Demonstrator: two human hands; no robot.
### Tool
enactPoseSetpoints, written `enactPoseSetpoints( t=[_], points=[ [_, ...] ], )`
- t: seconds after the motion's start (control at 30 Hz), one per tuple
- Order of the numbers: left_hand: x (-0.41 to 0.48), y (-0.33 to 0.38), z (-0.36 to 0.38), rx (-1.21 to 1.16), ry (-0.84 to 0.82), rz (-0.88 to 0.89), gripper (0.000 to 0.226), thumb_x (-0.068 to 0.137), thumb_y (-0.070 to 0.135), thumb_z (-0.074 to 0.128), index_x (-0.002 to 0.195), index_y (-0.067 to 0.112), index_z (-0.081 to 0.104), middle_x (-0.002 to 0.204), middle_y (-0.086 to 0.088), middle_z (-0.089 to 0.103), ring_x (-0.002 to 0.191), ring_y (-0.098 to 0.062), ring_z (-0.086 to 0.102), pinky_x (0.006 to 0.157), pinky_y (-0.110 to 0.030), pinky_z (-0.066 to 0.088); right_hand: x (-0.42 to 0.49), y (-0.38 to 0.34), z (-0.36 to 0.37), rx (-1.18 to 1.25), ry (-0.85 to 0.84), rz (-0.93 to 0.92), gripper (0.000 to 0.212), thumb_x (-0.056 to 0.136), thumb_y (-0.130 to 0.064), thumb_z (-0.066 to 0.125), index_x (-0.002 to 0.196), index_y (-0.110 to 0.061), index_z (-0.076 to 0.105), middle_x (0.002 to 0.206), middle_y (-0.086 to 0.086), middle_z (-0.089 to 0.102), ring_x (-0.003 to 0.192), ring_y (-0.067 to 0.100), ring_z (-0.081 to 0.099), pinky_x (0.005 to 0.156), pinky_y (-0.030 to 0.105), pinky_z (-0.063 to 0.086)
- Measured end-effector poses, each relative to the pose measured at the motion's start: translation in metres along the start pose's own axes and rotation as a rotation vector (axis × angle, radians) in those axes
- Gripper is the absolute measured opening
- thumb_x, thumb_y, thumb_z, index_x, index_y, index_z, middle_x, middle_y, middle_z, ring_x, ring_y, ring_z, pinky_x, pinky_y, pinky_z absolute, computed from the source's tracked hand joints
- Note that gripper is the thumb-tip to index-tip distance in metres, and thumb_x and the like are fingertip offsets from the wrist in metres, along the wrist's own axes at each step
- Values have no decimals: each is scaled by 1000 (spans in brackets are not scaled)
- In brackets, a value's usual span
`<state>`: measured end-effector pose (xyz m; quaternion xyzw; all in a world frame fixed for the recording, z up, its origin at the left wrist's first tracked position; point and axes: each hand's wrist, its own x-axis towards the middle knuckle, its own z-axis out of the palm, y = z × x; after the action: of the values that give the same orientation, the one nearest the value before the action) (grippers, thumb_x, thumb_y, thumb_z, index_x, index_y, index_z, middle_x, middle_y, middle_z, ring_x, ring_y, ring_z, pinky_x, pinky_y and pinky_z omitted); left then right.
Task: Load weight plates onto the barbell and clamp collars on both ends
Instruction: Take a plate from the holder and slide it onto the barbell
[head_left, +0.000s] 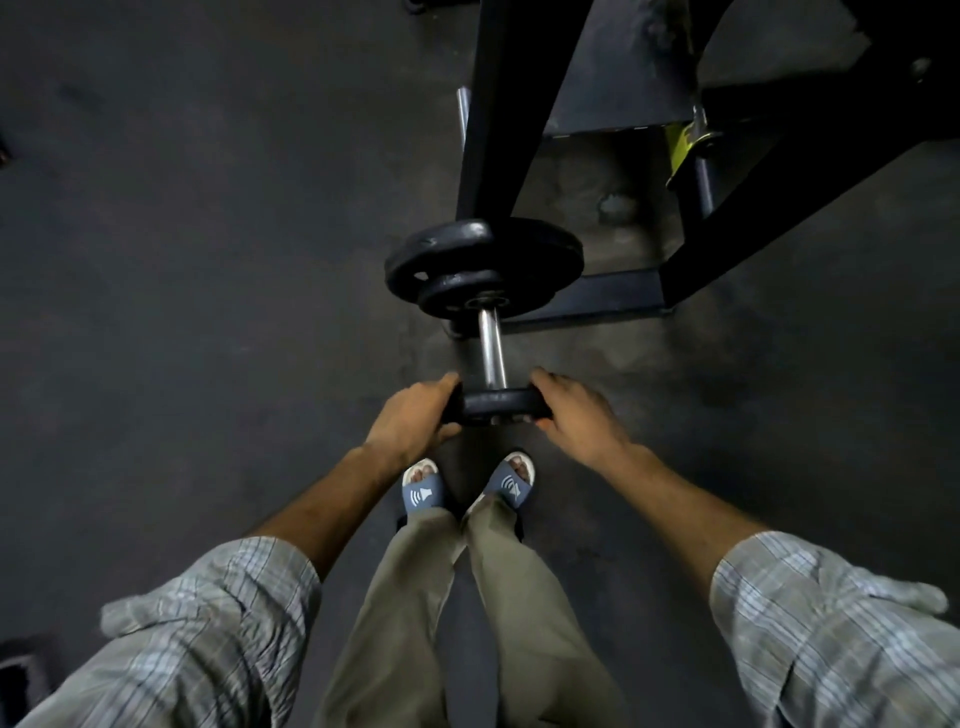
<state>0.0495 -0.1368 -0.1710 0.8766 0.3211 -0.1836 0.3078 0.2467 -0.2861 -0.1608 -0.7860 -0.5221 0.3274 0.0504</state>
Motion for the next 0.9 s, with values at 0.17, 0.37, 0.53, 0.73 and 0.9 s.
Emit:
enactPoseSetpoints(
  t=[0.17,0.37,0.53,0.73,0.9],
  points=[
    [-35,23,4,61,-52,1,36,85,34,72,116,17,66,110,-11,74,101,-35,69,82,-39,52,-38,0,4,84,-67,-3,41,87,-13,73,125,-15,59,117,10,69,104,31,66,84,37,50],
    [-107,65,-15,-78,20,41,18,76,30,72,91,22,65,82,-2,69,84,-30,69,70,-34,49,-124,-17,-12,160,24,-22,32,87,-19,74,113,-23,58,107,-4,66,99,22,64,71,32,37],
    [-181,117,-47,-207,187,205,21,74,23,73,82,31,55,64,13,55,61,-10,56,59,-29,42,-217,-38,-51,299,200,6,29,83,-30,79,106,-28,61,96,-10,69,91,16,64,70,35,43],
    [-261,196,-86,-272,372,469,33,78,26,72,110,20,70,82,10,69,72,-6,69,66,-37,58,-341,-54,-122,507,434,-27,34,73,-17,90,101,-21,72,87,-5,72,86,10,67,77,35,53],
    [-309,272,-110,-249,396,691,29,86,28,70,111,14,68,90,3,71,82,-10,71,69,-37,59,-437,-51,-175,633,544,-77,33,70,-6,91,86,-25,69,79,-3,67,79,5,64,74,27,48]
  ],
)
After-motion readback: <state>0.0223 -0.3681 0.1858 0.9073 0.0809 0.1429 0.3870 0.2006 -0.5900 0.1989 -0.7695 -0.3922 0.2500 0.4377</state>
